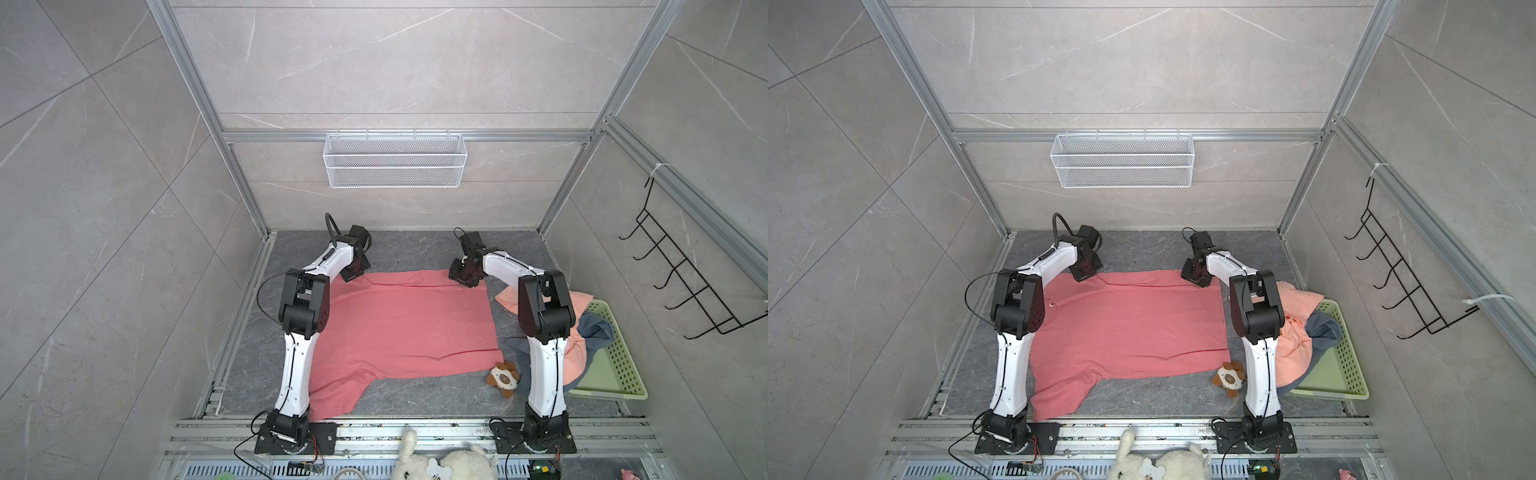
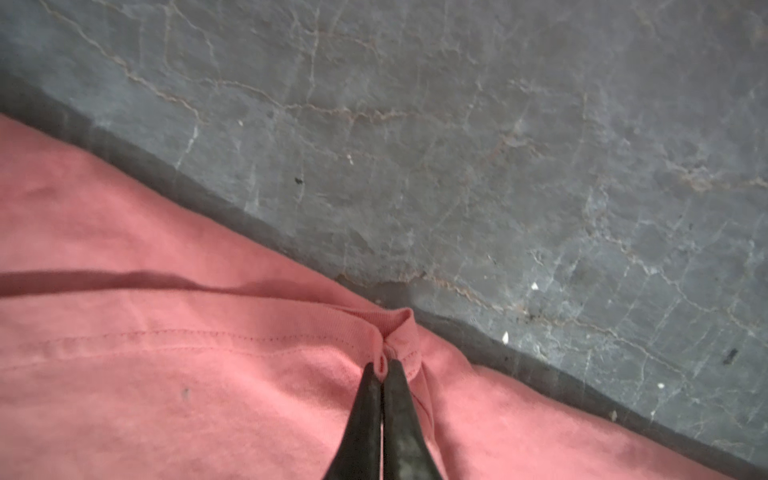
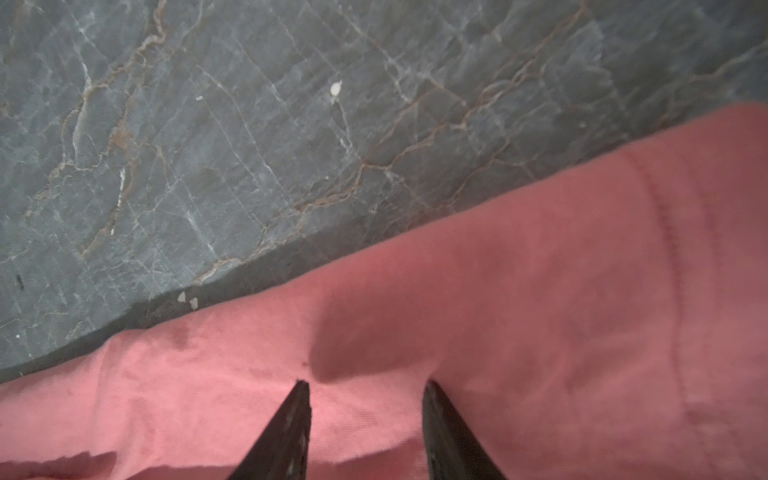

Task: Fold and stack the t-shirts

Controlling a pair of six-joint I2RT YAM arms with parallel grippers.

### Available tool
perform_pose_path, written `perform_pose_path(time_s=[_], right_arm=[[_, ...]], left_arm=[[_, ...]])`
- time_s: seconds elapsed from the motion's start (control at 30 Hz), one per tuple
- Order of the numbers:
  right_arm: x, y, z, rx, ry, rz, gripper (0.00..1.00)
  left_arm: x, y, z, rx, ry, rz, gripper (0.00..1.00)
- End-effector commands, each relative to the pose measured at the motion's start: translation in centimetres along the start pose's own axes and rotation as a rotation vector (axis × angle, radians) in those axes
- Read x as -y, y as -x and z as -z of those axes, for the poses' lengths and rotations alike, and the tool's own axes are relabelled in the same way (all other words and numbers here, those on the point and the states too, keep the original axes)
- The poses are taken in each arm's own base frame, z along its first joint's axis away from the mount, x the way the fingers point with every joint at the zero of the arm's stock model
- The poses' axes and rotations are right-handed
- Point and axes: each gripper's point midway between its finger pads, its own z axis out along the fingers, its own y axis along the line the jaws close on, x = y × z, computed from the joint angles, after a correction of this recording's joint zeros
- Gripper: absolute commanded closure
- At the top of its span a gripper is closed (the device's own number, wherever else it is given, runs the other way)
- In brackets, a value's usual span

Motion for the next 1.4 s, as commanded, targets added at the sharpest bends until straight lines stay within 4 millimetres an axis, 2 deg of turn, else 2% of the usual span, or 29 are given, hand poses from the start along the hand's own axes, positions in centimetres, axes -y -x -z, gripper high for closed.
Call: perform_pose_path(time_s=[0.0, 0.23, 0.4, 0.53, 0.57, 0.67, 0.7, 0.8, 0.87, 0.93, 1.03, 1.23, 1.37], right_arm=[[1.0, -1.2, -0.8, -0.037, -0.018, 0.011, 0.54], [1.8, -2.2, -0.3, -0.063, -0.027, 0.045, 0.54], [2.2, -2.8, -0.6, -0.093, -0.013, 0.050, 0.54], [1.9, -2.4, -1.0, -0.098, 0.010, 0.047, 0.54], [1.8, -2.2, -1.0, -0.099, 0.014, 0.046, 0.54], [1.7, -1.9, -0.8, -0.101, 0.022, 0.055, 0.53], [1.8, -1.8, -0.8, -0.101, 0.022, 0.057, 0.53], [2.0, -1.8, -0.7, -0.110, 0.028, 0.060, 0.53], [2.1, -2.0, -0.6, -0.121, 0.030, 0.058, 0.53], [2.2, -2.1, -0.5, -0.125, 0.032, 0.058, 0.53], [2.2, -1.9, -0.2, -0.125, 0.039, 0.054, 0.53], [1.7, -1.5, 0.6, -0.109, 0.058, 0.042, 0.53], [1.5, -1.5, 0.8, -0.102, 0.066, 0.029, 0.53]], left_arm=[[0.6, -0.1, 5.4, 0.079, -0.001, -0.010, 1.00], [0.2, -4.5, 8.8, 0.133, 0.063, -0.038, 1.00], [-0.7, -8.4, 9.6, 0.143, 0.102, -0.024, 1.00], [-0.3, -11.1, 10.4, 0.147, 0.105, -0.039, 1.00], [-0.3, -11.9, 10.8, 0.143, 0.117, -0.043, 0.97], [-0.6, -14.0, 11.6, 0.144, 0.161, -0.056, 0.66], [-0.8, -14.3, 12.0, 0.154, 0.172, -0.059, 0.60], [-0.9, -13.4, 13.6, 0.206, 0.169, -0.063, 0.48], [-0.7, -11.9, 14.8, 0.257, 0.153, -0.091, 0.40], [-0.9, -10.4, 15.1, 0.267, 0.143, -0.100, 0.38], [-2.2, -7.9, 13.6, 0.212, 0.119, -0.047, 0.40], [-3.9, -3.4, 8.5, 0.115, 0.096, 0.046, 0.41], [-4.0, -0.9, 6.1, 0.097, 0.124, 0.051, 0.41]])
